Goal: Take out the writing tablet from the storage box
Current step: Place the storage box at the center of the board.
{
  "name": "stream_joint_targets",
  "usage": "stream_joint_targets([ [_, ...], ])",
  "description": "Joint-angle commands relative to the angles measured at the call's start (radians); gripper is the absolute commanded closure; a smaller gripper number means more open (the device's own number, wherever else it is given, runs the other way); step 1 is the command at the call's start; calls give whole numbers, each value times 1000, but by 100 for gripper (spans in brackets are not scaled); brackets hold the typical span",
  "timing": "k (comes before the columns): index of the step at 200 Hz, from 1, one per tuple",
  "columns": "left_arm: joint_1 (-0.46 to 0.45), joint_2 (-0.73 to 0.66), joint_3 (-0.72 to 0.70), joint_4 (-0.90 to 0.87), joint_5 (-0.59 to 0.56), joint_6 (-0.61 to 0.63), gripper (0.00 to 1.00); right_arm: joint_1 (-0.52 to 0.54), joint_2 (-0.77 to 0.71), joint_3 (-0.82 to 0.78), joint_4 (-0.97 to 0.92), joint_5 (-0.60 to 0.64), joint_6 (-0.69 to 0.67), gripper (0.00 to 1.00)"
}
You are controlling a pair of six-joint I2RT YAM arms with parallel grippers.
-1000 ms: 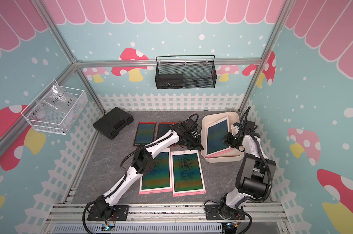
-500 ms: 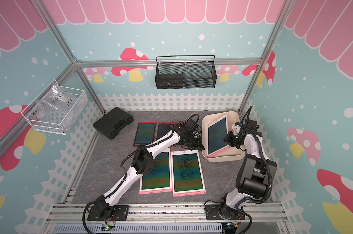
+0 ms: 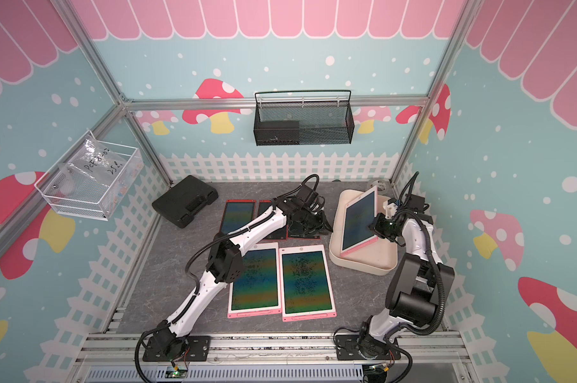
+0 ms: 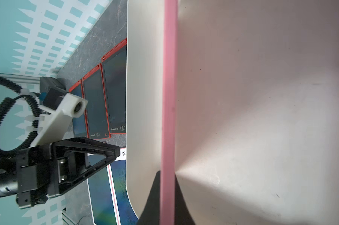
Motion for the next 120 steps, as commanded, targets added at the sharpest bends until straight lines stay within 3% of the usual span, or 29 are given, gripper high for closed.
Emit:
stream_joint_targets([
  [1, 19, -72, 34, 20, -16, 10, 73, -20, -41, 43, -6, -29, 6, 100],
  [80, 74, -166, -29, -22, -40, 61, 71, -45, -114, 61, 12, -91, 52, 100],
  [120, 107, -246, -91, -31, -41, 112, 67, -45, -156, 53, 59, -195, 116, 100],
])
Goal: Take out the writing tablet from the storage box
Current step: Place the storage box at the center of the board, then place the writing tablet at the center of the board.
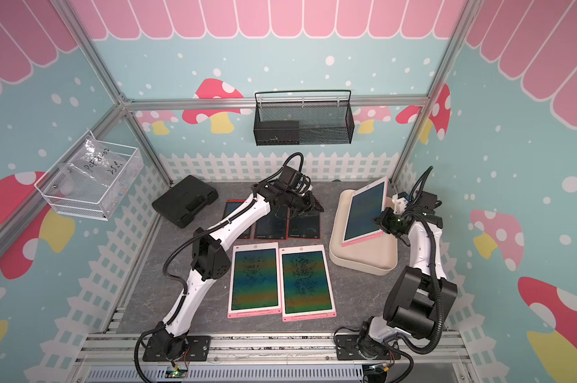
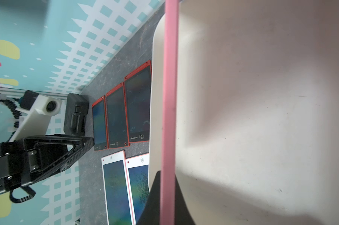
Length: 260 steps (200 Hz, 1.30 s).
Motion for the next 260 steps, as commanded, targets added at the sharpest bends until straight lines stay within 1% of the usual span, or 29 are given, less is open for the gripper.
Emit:
stream_joint_targets([
  [1, 24, -81, -37, -20, -19, 49, 67, -7, -49, 30, 53, -111, 36, 100],
  [38, 62, -138, -69, -22, 45, 66, 66, 4, -94, -6, 131, -223, 120, 100],
  [64, 82, -216, -148, -14, 23, 80, 64, 81, -99, 20, 148, -238, 154, 100],
  [78, 93, -258, -225, 24, 48, 66, 64, 129, -105, 14, 187, -251, 210, 100],
  [103, 107, -368, -422, 156, 54, 17, 64, 221, -115, -7, 287, -268, 315, 100],
  [146, 129, -548, -702, 288, 7, -21, 63, 342, -102, -18, 330, -254, 351, 100],
  [183, 149, -696, -964, 459, -23, -96, 61, 425, -113, -49, 381, -248, 400, 100],
  [197, 157, -750, -1037, 511, -35, -110, 57, 445, -116, -67, 412, -256, 423, 100],
  [235, 186, -870, -1178, 552, -66, -116, 57, 500, -102, -75, 428, -261, 432, 100],
  [260, 218, -961, -1302, 629, -75, -156, 55, 534, -90, -73, 434, -264, 433, 100],
])
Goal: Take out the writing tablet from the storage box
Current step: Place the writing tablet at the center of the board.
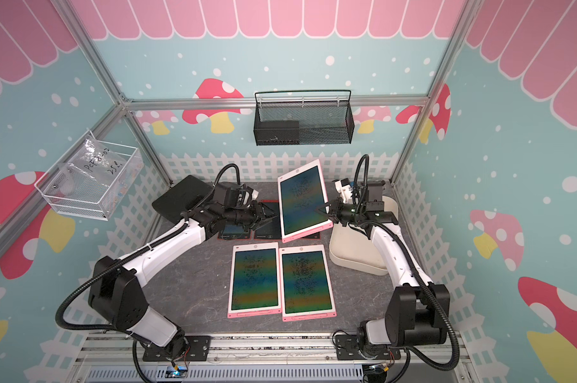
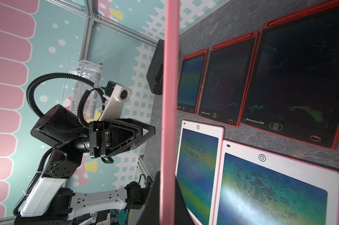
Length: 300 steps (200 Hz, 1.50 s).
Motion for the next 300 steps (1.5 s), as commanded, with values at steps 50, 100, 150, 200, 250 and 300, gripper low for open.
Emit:
stream_joint_targets([
  [50, 46, -156, -190, 166, -32, -71, 54, 86, 20, -7, 100, -31, 24, 100],
  [100, 65, -199, -308, 294, -16, -137, 52, 135, 50, 0, 157, -38, 64, 100],
  [150, 106, -219, -366, 341, -13, -134, 50, 167, 69, 5, 224, -60, 119, 100],
  [200, 117, -218, -394, 428, 0, -173, 49, 206, 98, 19, 266, -64, 165, 100],
  [250, 121, -194, -408, 484, 19, -191, 49, 245, 131, 24, 341, -85, 228, 100],
  [300, 127, -198, -439, 584, 48, -229, 51, 267, 170, 29, 387, -102, 275, 100],
])
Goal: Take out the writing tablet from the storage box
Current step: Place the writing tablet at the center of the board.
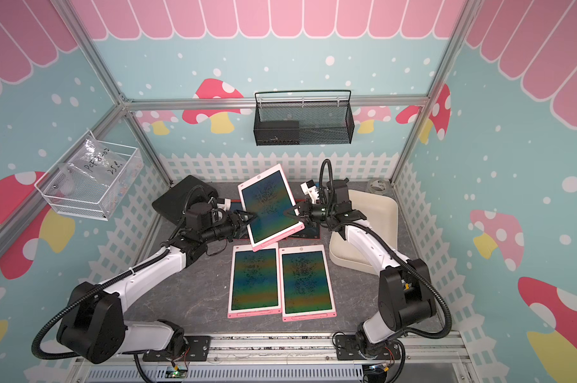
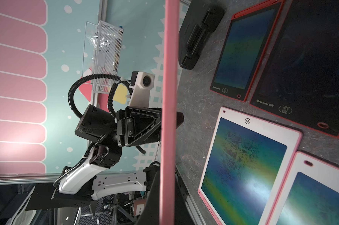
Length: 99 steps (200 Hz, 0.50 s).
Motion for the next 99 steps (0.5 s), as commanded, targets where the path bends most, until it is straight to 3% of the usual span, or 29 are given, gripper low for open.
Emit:
stream_joint_targets([
  [1, 3, 0, -12, 107, 36, -38, 51, 18, 25, 27, 72, -45, 37, 100],
  [30, 11, -6, -35, 148, 55, -56, 59, 21, 44, 22, 84, -54, 56, 98],
  [50, 21, -6, -48, 173, 73, -79, 67, 21, 53, 25, 89, -57, 61, 91],
  [76, 29, -15, -50, 160, 84, -71, 74, 21, 70, 28, 132, -93, 88, 74],
  [99, 41, -26, -68, 198, 92, -86, 78, 22, 88, 23, 161, -113, 107, 69],
])
